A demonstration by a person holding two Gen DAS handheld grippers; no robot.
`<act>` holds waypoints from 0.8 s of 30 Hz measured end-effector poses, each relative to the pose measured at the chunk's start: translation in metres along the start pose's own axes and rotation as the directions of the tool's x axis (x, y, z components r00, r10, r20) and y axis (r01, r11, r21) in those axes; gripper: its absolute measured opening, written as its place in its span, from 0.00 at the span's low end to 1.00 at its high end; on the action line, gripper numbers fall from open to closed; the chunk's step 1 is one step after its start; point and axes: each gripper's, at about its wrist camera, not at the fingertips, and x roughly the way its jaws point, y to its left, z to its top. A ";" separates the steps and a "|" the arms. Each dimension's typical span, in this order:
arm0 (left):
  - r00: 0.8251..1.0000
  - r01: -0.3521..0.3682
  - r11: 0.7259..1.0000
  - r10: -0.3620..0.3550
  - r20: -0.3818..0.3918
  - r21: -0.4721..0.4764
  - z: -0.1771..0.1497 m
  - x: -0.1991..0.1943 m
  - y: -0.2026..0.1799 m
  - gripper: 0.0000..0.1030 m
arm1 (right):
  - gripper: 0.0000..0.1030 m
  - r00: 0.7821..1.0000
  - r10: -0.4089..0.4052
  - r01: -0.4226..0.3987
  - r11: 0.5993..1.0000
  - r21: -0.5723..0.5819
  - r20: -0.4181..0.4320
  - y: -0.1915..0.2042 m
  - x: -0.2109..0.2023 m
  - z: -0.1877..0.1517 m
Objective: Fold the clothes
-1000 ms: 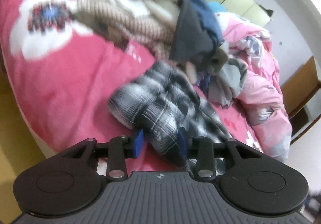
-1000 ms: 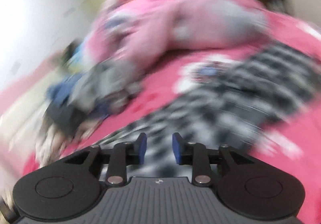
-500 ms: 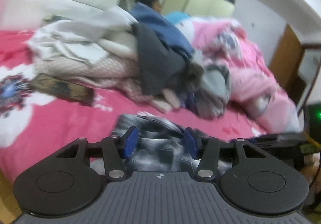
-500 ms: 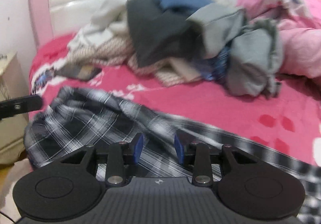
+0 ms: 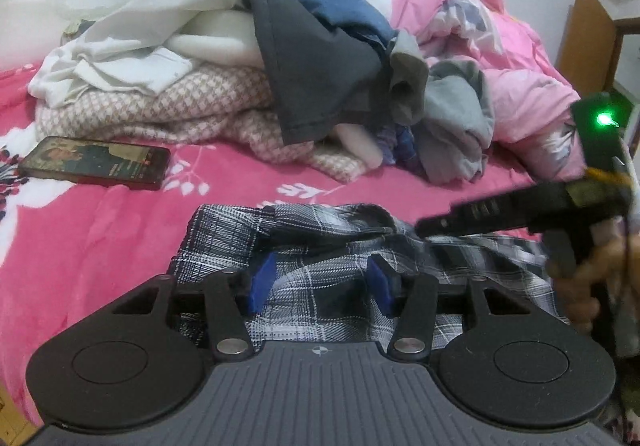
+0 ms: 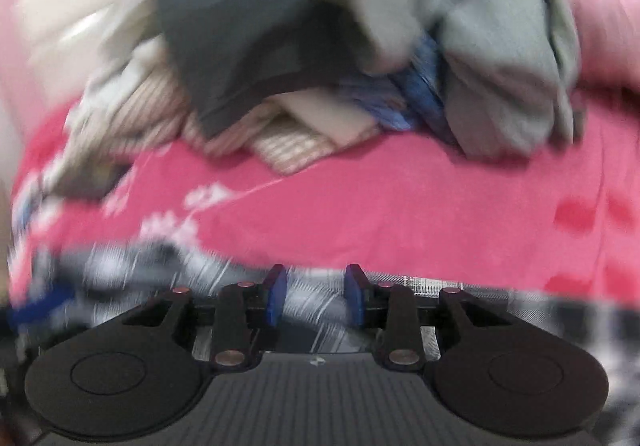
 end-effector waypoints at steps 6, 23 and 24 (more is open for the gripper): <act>1.000 0.003 1.000 -0.004 -0.008 -0.016 0.003 -0.001 0.001 0.49 | 0.36 0.987 0.100 -0.143 0.903 0.406 0.127 -0.071 -0.039 -0.001; 0.999 0.045 0.998 -0.044 -0.021 0.047 0.024 0.033 -0.075 0.54 | 0.38 0.970 -0.202 0.180 0.971 0.160 0.133 -0.157 -0.230 -0.073; 0.999 0.031 0.998 -0.030 -0.020 0.055 0.024 0.039 -0.079 0.54 | 0.38 0.969 -0.217 0.206 0.974 0.097 0.121 -0.156 -0.222 -0.072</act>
